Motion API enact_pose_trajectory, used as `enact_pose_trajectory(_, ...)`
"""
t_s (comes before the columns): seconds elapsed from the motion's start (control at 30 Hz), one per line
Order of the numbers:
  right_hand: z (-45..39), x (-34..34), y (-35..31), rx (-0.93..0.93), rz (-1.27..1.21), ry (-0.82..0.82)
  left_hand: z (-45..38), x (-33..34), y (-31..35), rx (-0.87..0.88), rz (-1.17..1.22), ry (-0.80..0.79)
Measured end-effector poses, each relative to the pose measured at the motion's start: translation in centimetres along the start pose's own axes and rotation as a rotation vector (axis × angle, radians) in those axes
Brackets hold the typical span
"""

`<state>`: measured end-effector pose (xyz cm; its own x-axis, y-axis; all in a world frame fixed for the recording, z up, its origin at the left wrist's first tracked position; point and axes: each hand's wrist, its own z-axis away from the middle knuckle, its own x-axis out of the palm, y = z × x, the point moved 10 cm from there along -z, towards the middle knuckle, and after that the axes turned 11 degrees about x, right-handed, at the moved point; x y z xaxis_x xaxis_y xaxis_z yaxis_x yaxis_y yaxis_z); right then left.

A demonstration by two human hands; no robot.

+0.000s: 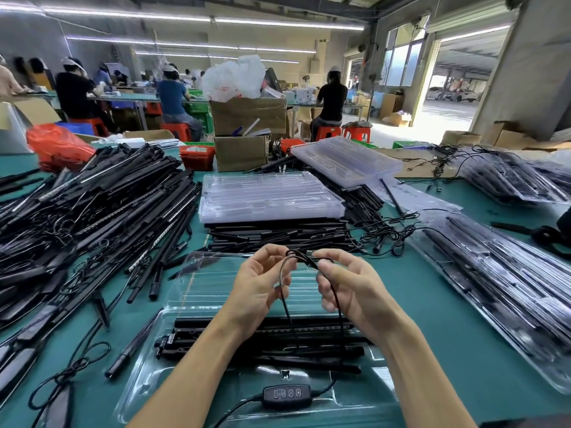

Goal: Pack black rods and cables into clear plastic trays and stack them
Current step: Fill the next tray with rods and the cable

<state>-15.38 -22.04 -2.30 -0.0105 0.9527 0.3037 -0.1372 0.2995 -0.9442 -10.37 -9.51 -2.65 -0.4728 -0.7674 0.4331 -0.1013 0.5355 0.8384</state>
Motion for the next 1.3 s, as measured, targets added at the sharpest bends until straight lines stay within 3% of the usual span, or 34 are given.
enact_pose_trajectory(0.13, 0.4, -1.0, -0.4, -0.088, -0.014, 0.217, 0.1, 0.8, 1.3, 0.077, -0.244, -0.1)
enact_pose_trajectory(0.33, 1.0, -2.2, 0.4, -0.044, -0.422, 0.257, 0.8, -1.1, 5.0, 0.144, -1.083, -0.201)
enact_pose_trajectory(0.5, 1.2, -0.5, 0.3, -0.013, -0.753, -0.005, 4.1, -6.7, 4.2, -0.226, -1.66, -0.266)
enact_pose_trajectory(0.67, 2.0, -1.0, -0.3, -0.08, -0.809, 0.012, 6.9, -8.7, 3.1, -0.28, -1.738, -0.244)
enact_pose_trajectory(0.8, 2.4, -3.0, -0.3, -0.117, -0.597, 0.121, 6.9, -8.8, 2.9, -0.245, -1.858, -0.209)
enact_pose_trajectory(1.03, 2.8, -3.7, -1.5, -0.193, -0.278, 0.123, 6.6, -9.1, 2.7, -0.27, -1.893, -0.212)
enact_pose_trajectory(1.3, 4.5, -6.8, -2.9, -0.287, -0.493, 0.165, 6.6, -9.1, 2.9, -0.238, -1.852, -0.191)
